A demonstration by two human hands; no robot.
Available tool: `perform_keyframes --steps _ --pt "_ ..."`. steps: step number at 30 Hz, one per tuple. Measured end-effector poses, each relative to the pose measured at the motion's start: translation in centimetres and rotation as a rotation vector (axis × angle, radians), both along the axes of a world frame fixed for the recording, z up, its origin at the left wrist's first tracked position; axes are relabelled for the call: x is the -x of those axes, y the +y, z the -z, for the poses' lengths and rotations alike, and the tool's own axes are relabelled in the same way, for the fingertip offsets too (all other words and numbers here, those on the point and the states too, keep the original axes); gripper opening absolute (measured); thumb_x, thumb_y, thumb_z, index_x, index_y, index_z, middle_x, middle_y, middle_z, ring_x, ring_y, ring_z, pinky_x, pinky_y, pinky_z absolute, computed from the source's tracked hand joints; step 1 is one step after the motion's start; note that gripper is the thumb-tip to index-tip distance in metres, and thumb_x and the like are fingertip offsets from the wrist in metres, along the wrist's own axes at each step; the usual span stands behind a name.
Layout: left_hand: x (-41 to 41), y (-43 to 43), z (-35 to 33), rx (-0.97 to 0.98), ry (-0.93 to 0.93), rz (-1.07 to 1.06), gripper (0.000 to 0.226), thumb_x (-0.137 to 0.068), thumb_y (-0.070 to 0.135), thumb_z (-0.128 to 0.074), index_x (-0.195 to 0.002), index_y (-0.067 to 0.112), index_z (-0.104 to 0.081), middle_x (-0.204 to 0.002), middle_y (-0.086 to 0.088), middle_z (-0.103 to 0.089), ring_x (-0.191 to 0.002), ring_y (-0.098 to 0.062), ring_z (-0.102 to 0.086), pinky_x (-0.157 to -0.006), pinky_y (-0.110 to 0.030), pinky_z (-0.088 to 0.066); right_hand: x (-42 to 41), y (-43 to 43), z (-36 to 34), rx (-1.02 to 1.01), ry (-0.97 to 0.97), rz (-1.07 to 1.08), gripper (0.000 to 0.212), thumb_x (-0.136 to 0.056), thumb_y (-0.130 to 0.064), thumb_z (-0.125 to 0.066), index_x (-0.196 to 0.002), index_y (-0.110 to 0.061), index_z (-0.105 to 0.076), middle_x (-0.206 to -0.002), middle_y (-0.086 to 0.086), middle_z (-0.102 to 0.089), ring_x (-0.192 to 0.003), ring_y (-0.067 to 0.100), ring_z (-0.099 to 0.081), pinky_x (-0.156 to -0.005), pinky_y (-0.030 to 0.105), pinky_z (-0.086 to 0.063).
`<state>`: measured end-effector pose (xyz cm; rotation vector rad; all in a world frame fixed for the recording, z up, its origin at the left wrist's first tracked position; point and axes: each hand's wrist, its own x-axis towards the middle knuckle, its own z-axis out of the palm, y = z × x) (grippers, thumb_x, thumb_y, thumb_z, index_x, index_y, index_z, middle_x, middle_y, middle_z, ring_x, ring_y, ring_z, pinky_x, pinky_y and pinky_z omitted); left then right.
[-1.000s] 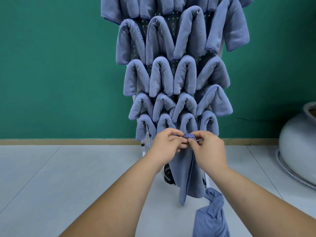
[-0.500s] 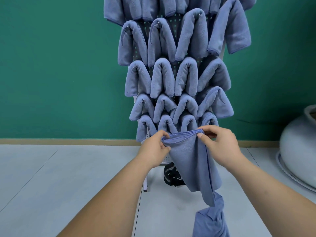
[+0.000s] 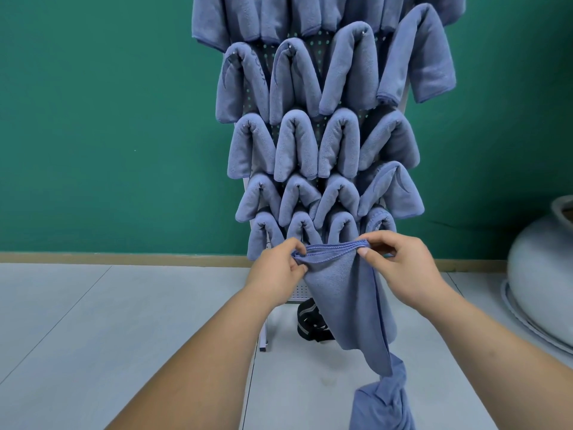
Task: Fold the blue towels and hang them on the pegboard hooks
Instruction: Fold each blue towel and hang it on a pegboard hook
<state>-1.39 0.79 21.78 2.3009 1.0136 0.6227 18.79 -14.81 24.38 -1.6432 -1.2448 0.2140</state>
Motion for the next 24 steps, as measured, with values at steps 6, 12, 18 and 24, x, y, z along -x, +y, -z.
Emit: perform_keyframes --steps 6,12,18,24 --pt "0.2 0.2 0.3 -0.025 0.077 -0.027 0.020 -0.096 0.033 -0.069 -0.107 0.039 -0.054 -0.078 0.006 -0.068 -0.079 -0.017 -0.066 -0.074 -0.044 -0.059 0.1 0.0 0.0 -0.004 0.001 -0.012 0.018 -0.095 -0.013 -0.077 -0.100 -0.030 -0.080 -0.092 -0.020 -0.076 -0.085 0.006 -0.070 -0.081 0.020 -0.054" --pt "0.4 0.4 0.3 -0.073 0.173 -0.041 0.020 -0.094 0.036 -0.071 -0.093 0.032 -0.051 -0.081 0.007 -0.065 -0.081 -0.021 -0.064 -0.075 -0.042 -0.058 -0.1 0.0 0.0 0.003 0.007 -0.007 0.018 -0.095 -0.013 -0.077 -0.099 -0.029 -0.080 -0.093 -0.018 -0.077 -0.086 0.007 -0.070 -0.083 0.024 -0.055" --pt "0.8 0.5 -1.0 -0.214 0.086 0.028 0.020 -0.086 0.025 -0.073 -0.081 0.030 -0.055 -0.086 0.012 -0.059 -0.079 -0.010 -0.060 -0.076 -0.040 -0.056 -2.6 0.0 1.8 0.336 -0.222 0.202 0.010 -0.096 -0.023 -0.073 -0.092 -0.031 -0.076 -0.081 -0.016 -0.073 -0.080 0.004 -0.067 -0.071 0.025 -0.053" --pt "0.7 0.2 -1.5 -0.228 0.045 0.015 0.018 -0.084 0.022 -0.076 -0.083 0.032 -0.061 -0.077 0.015 -0.064 -0.076 -0.005 -0.059 -0.072 -0.038 -0.057 -3.1 0.2 2.5 0.472 -0.237 0.202 0.009 -0.097 -0.024 -0.073 -0.089 -0.028 -0.074 -0.082 -0.013 -0.073 -0.083 0.011 -0.067 -0.071 0.031 -0.052"
